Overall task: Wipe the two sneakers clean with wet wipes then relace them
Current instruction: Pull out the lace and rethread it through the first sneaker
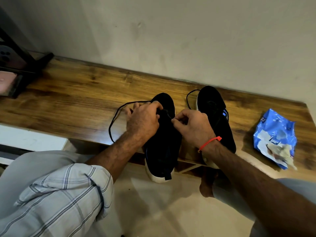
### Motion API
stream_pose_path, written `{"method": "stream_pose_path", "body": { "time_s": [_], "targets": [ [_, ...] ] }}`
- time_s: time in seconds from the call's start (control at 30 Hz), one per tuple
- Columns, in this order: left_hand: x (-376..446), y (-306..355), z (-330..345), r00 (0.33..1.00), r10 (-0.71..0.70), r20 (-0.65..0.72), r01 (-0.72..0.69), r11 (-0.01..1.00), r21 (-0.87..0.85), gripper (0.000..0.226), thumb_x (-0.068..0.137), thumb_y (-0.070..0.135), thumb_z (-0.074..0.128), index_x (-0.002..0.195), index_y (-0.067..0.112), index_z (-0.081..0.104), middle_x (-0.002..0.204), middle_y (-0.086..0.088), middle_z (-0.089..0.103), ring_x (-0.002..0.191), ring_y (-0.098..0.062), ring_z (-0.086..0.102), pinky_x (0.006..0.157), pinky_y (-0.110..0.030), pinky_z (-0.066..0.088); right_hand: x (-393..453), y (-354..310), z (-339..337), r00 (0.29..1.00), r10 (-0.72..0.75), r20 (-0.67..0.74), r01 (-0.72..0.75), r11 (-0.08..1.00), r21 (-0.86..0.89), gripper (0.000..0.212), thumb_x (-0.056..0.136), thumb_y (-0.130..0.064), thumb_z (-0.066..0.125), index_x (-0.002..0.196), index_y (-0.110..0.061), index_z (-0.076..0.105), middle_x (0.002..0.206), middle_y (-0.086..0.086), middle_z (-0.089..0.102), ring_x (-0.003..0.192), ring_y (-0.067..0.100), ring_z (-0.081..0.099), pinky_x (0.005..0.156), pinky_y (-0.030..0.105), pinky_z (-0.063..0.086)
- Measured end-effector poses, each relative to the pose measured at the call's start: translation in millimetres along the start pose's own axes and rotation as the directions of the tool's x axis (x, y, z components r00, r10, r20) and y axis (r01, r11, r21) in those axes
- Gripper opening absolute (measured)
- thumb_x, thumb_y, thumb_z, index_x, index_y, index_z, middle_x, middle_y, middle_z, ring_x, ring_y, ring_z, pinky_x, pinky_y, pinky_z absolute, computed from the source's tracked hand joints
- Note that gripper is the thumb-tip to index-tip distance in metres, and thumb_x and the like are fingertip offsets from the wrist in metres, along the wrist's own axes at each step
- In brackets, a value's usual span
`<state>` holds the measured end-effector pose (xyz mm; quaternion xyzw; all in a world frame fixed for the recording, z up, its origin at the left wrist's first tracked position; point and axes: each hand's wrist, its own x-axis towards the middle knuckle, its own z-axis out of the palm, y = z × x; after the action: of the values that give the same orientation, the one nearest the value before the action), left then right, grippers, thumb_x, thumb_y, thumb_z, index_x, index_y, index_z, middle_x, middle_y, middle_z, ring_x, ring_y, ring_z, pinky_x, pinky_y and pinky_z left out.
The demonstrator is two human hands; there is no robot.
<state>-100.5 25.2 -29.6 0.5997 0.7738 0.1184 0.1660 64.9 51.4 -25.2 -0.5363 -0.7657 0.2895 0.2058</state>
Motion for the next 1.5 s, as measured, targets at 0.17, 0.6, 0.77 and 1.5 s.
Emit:
{"method": "stream_pose_path", "body": {
  "time_s": [0.17,0.6,0.77,1.5],
  "targets": [
    [-1,2,-1,0.999,0.037,0.017,-0.038,0.996,0.079,0.033,0.099,0.041,0.061,0.132,0.043,0.061,0.134,0.009,0.059,0.129,-0.023,0.042,0.108,-0.055,0.026,-2,-1,2,0.998,0.051,0.026,-0.054,0.991,0.119,0.006,0.091,-0.023,0.069,0.086,-0.020,0.071,0.080,-0.012,0.067,0.078,0.001,0.063,0.067,0.017,0.052],
    [6,-8,-5,0.996,-0.062,-0.057,0.054,0.988,-0.145,0.011,0.084,0.046,0.078,0.090,0.037,0.076,0.078,0.021,0.059,0.087,-0.006,0.064,0.083,-0.036,0.055,12,14,1,0.923,0.362,0.133,-0.386,0.875,0.292,0.013,0.089,-0.014,0.062,0.086,-0.021,0.072,0.089,0.005,0.074,0.088,0.021,0.070,0.085,0.048,0.058],
    [16,-19,-9,0.980,-0.199,-0.021,0.184,0.938,-0.292,0.017,0.089,0.030,0.075,0.075,0.032,0.065,0.077,0.015,0.072,0.082,-0.008,0.070,0.077,-0.039,0.060,13,16,-1,0.918,0.377,0.118,-0.395,0.881,0.261,0.012,0.090,-0.020,0.061,0.085,-0.020,0.072,0.087,-0.003,0.072,0.089,0.014,0.068,0.081,0.037,0.059],
    [17,-18,-35,0.986,-0.164,-0.027,0.166,0.985,0.048,0.014,0.096,0.038,0.066,0.106,0.029,0.067,0.117,0.001,0.064,0.120,-0.027,0.053,0.105,-0.053,0.034,8,1,-7,0.988,0.151,0.033,-0.149,0.987,-0.051,0.024,0.092,-0.022,0.066,0.072,-0.008,0.066,0.070,0.002,0.067,0.068,0.010,0.063,0.065,0.022,0.050]
  ]
}}
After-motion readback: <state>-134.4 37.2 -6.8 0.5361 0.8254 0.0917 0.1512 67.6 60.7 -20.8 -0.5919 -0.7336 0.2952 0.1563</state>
